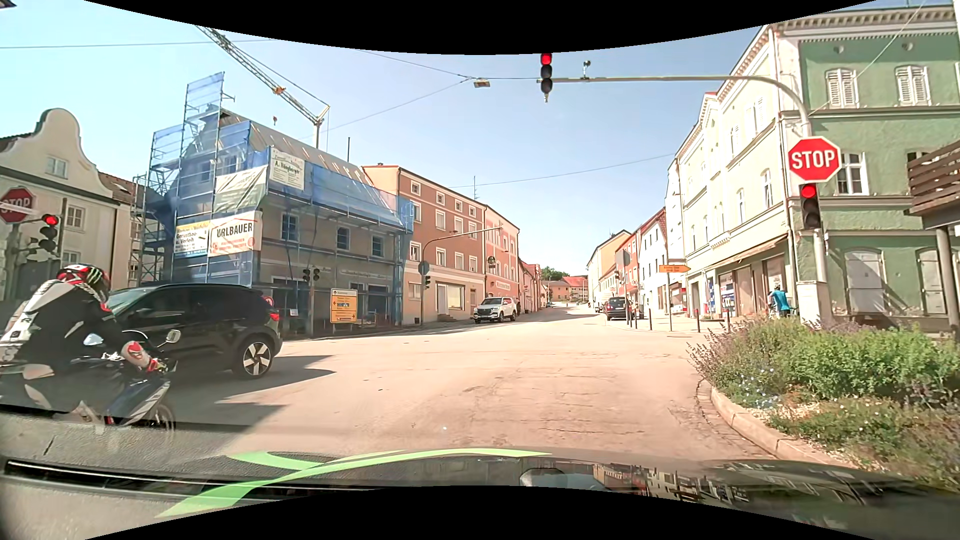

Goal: Follow the waypoints while adhering to traffic rules and regulations

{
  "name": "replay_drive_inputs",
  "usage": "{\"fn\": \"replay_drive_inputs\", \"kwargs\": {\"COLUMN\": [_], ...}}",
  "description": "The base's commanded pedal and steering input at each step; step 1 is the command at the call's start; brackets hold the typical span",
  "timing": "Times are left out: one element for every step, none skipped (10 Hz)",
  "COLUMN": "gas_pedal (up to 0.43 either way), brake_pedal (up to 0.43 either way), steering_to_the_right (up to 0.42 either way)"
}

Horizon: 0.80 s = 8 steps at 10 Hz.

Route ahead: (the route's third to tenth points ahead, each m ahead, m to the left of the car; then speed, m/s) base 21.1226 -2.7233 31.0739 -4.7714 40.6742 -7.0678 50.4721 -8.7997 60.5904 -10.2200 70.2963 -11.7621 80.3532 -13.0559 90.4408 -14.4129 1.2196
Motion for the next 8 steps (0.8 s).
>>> {"fn": "replay_drive_inputs", "kwargs": {"gas_pedal": [0.028, 0.028, 0.028, 0.028, 0.028, 0.028, 0.028, 0.028], "brake_pedal": [0.000, 0.000, 0.000, 0.000, 0.000, 0.000, 0.000, 0.000], "steering_to_the_right": [0.004, 0.005, 0.005, 0.005, 0.006, 0.007, 0.008, 0.009]}}
